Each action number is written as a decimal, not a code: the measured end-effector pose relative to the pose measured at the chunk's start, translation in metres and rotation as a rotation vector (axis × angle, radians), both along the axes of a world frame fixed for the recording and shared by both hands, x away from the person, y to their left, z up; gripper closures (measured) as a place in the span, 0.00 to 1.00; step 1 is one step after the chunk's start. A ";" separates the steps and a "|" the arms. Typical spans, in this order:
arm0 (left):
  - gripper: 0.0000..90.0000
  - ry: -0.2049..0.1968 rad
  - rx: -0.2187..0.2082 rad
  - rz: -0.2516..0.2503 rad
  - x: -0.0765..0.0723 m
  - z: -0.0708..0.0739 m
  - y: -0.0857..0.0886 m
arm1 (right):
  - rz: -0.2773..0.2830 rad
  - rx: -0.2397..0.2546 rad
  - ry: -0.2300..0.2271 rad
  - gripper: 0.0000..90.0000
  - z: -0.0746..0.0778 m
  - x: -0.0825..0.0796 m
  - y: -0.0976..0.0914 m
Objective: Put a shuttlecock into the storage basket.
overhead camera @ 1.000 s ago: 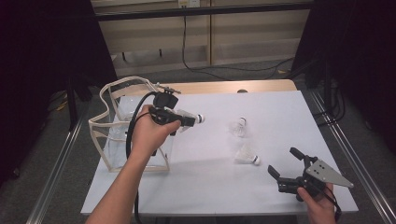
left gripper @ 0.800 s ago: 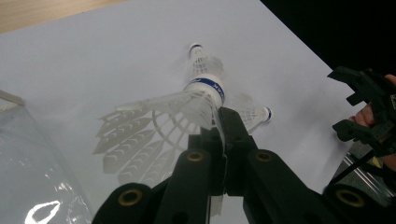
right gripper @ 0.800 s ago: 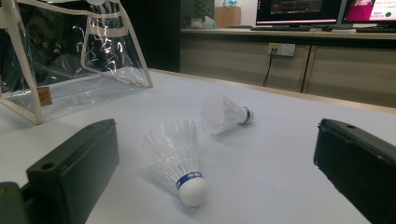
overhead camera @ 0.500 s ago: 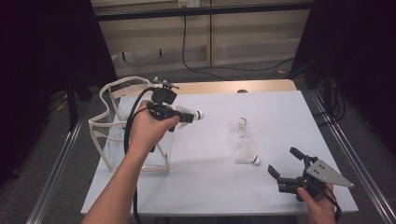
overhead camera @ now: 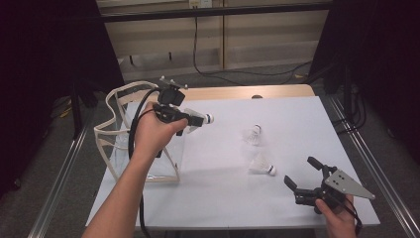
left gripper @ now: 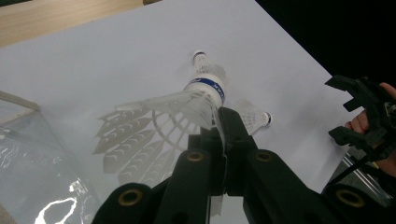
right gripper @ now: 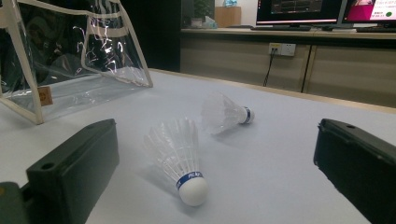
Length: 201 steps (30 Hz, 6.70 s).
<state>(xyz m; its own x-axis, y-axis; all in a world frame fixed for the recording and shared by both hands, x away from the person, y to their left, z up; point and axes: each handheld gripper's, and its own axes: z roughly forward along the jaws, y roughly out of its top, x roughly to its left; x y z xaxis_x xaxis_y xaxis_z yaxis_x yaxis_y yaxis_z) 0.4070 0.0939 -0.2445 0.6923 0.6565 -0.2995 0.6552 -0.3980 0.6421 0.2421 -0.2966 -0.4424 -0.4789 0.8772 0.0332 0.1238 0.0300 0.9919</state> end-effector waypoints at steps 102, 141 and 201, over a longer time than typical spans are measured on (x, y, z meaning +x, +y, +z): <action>1.00 -0.043 0.047 0.102 0.023 0.045 0.054 | 0.001 -0.002 0.000 0.00 0.000 0.000 0.000; 1.00 -0.061 0.052 0.158 0.029 0.052 0.081 | 0.001 -0.004 0.001 0.00 0.000 -0.001 -0.001; 0.99 -0.069 0.100 0.260 0.048 0.022 0.117 | -0.001 -0.005 -0.002 0.00 0.000 -0.001 -0.001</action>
